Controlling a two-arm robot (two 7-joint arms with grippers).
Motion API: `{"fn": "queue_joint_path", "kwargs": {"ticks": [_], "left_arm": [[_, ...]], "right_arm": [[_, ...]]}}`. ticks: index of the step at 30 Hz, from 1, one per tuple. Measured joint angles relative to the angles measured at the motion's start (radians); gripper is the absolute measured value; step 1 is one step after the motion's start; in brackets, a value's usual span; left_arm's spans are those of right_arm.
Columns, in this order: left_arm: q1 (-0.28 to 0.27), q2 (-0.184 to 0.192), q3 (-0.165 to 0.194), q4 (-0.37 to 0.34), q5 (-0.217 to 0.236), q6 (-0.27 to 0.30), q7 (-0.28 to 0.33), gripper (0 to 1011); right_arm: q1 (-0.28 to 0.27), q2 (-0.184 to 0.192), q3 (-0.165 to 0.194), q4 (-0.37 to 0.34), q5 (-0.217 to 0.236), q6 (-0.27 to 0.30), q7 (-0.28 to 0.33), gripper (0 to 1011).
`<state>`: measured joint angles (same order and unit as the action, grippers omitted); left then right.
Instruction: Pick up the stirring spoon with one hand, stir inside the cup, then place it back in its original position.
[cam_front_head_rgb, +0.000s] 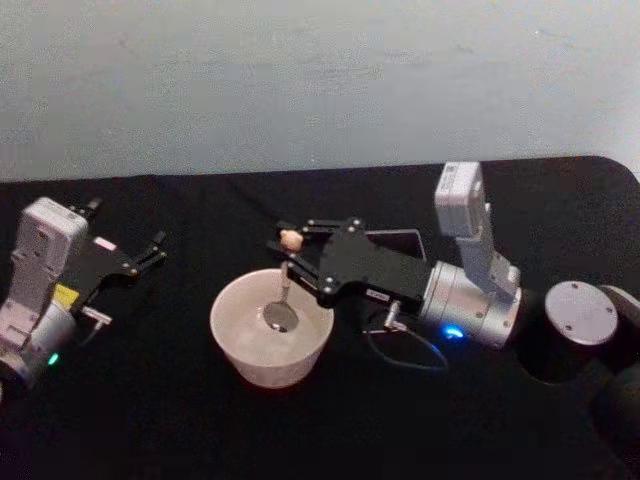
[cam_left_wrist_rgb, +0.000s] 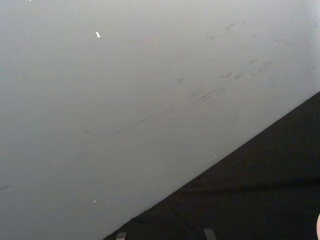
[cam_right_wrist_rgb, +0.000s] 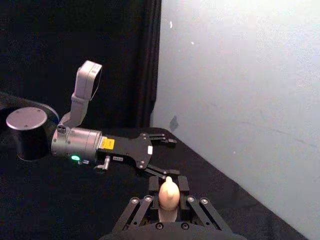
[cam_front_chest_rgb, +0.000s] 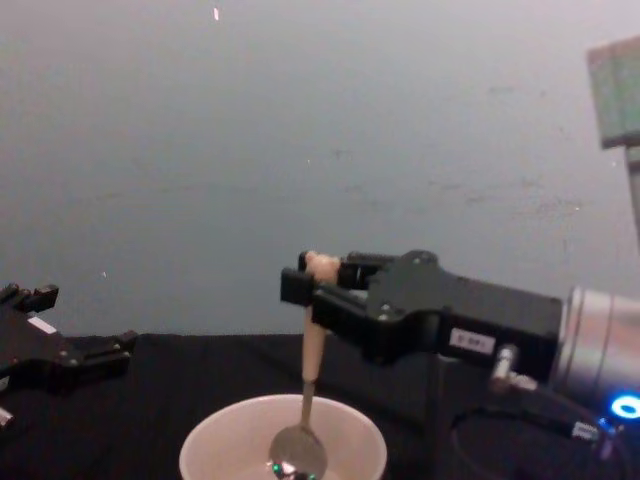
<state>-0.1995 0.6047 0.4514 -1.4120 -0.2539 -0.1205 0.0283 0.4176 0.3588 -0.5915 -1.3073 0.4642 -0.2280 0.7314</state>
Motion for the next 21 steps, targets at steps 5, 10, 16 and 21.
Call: {"fn": "queue_joint_path", "kwargs": {"ticks": [5,10,16,21], "left_arm": [[0.000,0.000,0.000,0.000,0.000,0.000,0.000,1001],[0.000,0.000,0.000,0.000,0.000,0.000,0.000,1001],[0.000,0.000,0.000,0.000,0.000,0.000,0.000,1001],[0.000,0.000,0.000,0.000,0.000,0.000,0.000,1001]], "right_arm": [[0.016,-0.023,-0.010,0.044,-0.017,-0.014,0.000,213],[0.030,-0.044,-0.012,0.081,-0.027,-0.023,0.000,213],[0.048,-0.066,-0.013,0.123,-0.041,-0.031,-0.005,213],[0.053,-0.073,-0.005,0.141,-0.049,-0.033,-0.012,213]]}}
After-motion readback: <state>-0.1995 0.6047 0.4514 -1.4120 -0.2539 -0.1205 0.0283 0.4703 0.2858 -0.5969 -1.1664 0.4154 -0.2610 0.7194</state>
